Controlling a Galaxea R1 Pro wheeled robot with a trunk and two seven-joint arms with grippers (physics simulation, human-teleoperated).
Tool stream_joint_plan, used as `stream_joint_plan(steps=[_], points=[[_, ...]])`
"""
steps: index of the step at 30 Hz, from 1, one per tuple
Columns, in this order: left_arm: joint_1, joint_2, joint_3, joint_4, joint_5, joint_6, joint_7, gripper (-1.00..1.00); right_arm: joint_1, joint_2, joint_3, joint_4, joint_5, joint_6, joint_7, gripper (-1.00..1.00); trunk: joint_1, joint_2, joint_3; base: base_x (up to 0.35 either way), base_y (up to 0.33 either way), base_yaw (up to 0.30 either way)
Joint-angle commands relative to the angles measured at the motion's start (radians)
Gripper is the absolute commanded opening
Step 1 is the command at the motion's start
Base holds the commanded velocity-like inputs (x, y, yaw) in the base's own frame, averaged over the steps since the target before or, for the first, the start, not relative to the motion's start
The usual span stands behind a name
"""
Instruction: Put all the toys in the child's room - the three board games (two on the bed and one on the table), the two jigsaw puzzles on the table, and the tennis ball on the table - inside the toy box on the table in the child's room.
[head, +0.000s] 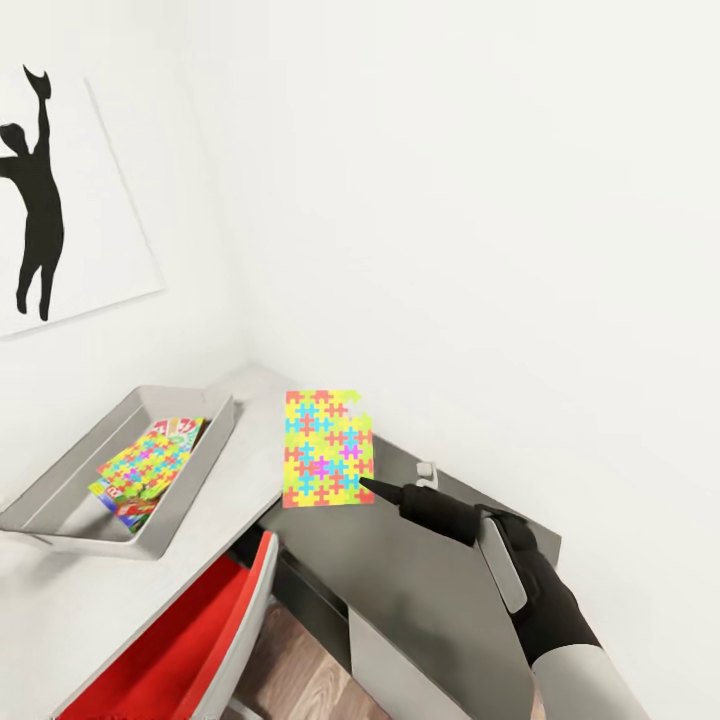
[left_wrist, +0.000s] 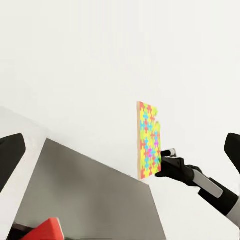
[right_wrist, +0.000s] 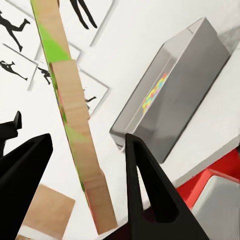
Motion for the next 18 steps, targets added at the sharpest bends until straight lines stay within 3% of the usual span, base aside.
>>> stream_joint_plan(steps=[1,8,18], points=[[0.013,0.0,0.011,0.003,-0.004,0.01,-0.005,1.0,-0.001,0.0,-0.001,0.0,-0.004,0.006,0.0,-1.0,0.001,-0.002,0.0,0.0,0.0,0.194],[0.081,-0.003,0.035,0.064,-0.006,-0.002,-0.005,1.0,-0.001,0.001,0.001,-0.002,-0.004,0.006,-0.002,-1.0,0.001,-0.002,0.009,0.0,0.0,0.199],[0.095,-0.001,0.037,0.103,-0.002,-0.013,-0.005,1.0,-0.001,0.003,0.005,-0.003,-0.004,0.003,-0.006,-1.0,0.001,-0.002,0.011,0.0,0.0,0.125]])
